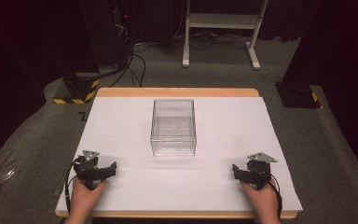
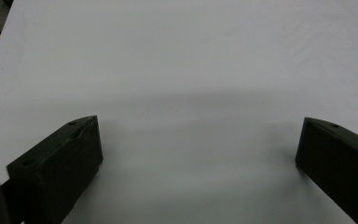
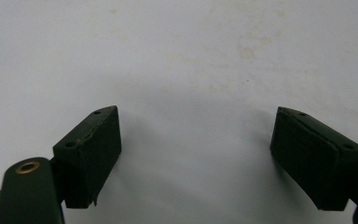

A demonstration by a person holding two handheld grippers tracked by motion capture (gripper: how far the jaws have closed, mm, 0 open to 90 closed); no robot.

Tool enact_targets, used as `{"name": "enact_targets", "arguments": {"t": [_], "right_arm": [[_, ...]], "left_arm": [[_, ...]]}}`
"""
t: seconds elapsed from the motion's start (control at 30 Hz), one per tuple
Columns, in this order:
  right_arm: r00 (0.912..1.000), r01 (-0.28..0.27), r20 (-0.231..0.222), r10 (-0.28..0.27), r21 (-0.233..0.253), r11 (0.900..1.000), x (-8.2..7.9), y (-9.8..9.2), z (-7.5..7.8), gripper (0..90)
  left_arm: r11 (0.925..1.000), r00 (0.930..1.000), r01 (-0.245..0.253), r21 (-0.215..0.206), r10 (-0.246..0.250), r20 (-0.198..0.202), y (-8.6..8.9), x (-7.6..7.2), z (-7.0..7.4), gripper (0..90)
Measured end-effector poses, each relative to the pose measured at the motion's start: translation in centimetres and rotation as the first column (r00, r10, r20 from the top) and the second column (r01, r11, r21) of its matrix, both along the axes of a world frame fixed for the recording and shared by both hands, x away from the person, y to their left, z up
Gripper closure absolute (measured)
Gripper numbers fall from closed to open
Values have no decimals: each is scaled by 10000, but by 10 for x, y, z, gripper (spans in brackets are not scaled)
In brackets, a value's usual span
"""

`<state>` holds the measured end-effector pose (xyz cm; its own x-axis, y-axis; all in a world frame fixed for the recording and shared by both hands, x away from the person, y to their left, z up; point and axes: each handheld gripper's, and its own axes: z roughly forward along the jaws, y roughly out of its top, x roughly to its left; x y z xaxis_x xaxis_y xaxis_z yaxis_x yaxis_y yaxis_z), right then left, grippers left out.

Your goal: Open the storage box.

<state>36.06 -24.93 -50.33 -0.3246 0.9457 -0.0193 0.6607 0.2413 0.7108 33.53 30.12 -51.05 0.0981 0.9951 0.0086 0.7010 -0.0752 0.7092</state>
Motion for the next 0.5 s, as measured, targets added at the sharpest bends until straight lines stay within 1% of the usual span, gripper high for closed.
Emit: {"name": "enact_targets", "arguments": {"t": [0.5], "right_arm": [[10000,7,8,-7,-1,10000,0,0,0,162]], "left_arm": [[10000,10000,32,14,-32,-19,0,1,0,5]]}}
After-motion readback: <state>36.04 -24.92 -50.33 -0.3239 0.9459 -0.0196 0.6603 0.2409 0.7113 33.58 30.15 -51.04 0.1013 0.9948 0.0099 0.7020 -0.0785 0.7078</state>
